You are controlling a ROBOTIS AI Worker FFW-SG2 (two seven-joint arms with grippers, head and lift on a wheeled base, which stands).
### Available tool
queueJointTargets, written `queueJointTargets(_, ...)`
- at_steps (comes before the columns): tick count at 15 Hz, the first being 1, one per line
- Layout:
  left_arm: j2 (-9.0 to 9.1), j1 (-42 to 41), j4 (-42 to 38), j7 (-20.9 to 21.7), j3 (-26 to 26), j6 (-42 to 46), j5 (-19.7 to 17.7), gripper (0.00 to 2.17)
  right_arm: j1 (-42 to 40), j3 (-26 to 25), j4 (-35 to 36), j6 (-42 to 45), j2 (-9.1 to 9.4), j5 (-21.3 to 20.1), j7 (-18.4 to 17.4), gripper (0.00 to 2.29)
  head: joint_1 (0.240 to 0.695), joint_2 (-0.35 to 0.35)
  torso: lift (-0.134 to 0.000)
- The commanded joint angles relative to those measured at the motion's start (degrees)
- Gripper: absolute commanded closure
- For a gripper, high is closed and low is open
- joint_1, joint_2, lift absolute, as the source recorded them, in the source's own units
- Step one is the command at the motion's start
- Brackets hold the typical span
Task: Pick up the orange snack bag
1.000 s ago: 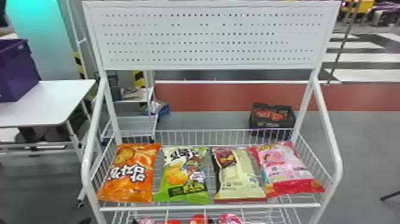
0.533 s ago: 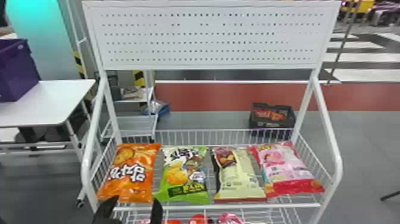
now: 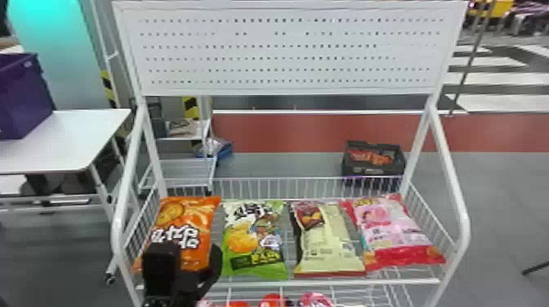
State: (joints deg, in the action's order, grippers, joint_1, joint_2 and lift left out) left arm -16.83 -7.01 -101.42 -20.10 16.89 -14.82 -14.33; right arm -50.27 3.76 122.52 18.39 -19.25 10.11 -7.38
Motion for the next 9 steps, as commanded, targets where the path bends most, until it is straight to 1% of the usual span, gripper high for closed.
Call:
queueJointTargets(1,0.22,1.21,1.05,0.68,-1.07,-2.37,-1.23,0.26,0.09,-0.07,-0.18,-0.07,0.00,0.00,0.00,0.17,0.499,0.000,0.000)
queueJointTargets(2,0.22,1.65,1.58,1.29,-1.34,-2.72,-2.02,0.27,0.09,-0.07,-0.18,0.11,0.00,0.00,0.00,0.17,0.499,0.000,0.000)
queueJointTargets(4,0.40,2.61,2.64,1.82,-2.22,-5.36,-2.37,0.28,0.18,-0.07,-0.18,0.11,0.00,0.00,0.00,0.17,0.499,0.000,0.000)
queueJointTargets(8,0.31,3.32,3.78,1.64,-3.01,-5.54,-2.99,0.74,0.26,-0.07,-0.26,0.11,-0.18,0.18,0.00,0.17,0.499,0.000,0.000)
queueJointTargets(9,0.31,3.23,3.78,1.20,-3.18,-5.54,-3.07,1.12,0.35,-0.07,-0.26,0.11,-0.18,0.26,0.00,0.17,0.499,0.000,0.000)
